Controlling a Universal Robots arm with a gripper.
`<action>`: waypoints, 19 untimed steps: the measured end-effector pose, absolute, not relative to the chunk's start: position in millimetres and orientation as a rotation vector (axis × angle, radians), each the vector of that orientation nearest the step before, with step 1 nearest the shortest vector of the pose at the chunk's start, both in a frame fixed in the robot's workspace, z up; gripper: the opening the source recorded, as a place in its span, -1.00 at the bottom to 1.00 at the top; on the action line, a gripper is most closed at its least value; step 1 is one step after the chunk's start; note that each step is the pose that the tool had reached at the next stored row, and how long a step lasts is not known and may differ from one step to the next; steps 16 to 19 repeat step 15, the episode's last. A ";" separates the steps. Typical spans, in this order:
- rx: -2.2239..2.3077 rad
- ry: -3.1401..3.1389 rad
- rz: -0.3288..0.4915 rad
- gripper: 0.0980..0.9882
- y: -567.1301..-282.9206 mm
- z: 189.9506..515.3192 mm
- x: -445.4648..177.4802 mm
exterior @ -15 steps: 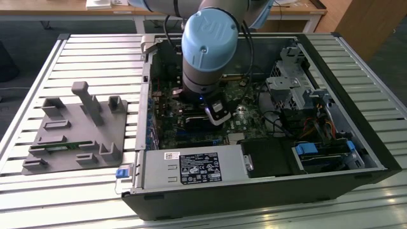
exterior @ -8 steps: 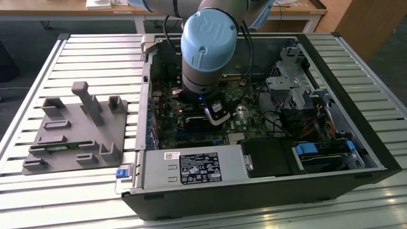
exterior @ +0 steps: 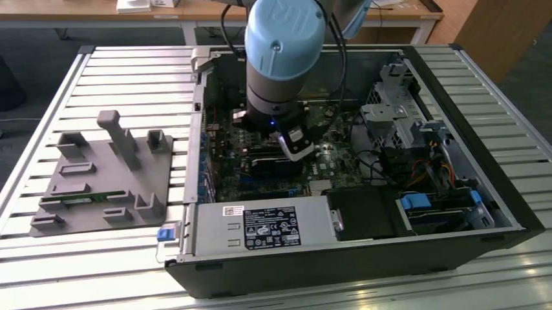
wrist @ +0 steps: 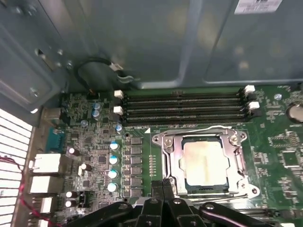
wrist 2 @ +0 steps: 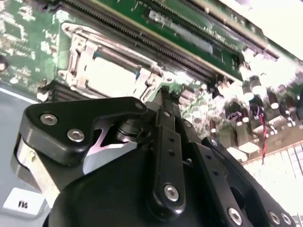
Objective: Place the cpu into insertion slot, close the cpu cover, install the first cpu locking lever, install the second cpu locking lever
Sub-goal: 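Install the second cpu locking lever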
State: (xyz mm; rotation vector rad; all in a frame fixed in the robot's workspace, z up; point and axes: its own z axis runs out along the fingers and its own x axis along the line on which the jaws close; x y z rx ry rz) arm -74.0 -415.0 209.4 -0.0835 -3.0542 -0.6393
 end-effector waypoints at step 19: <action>-0.083 -3.055 -0.640 -0.97 -414.7 239.2 -74.0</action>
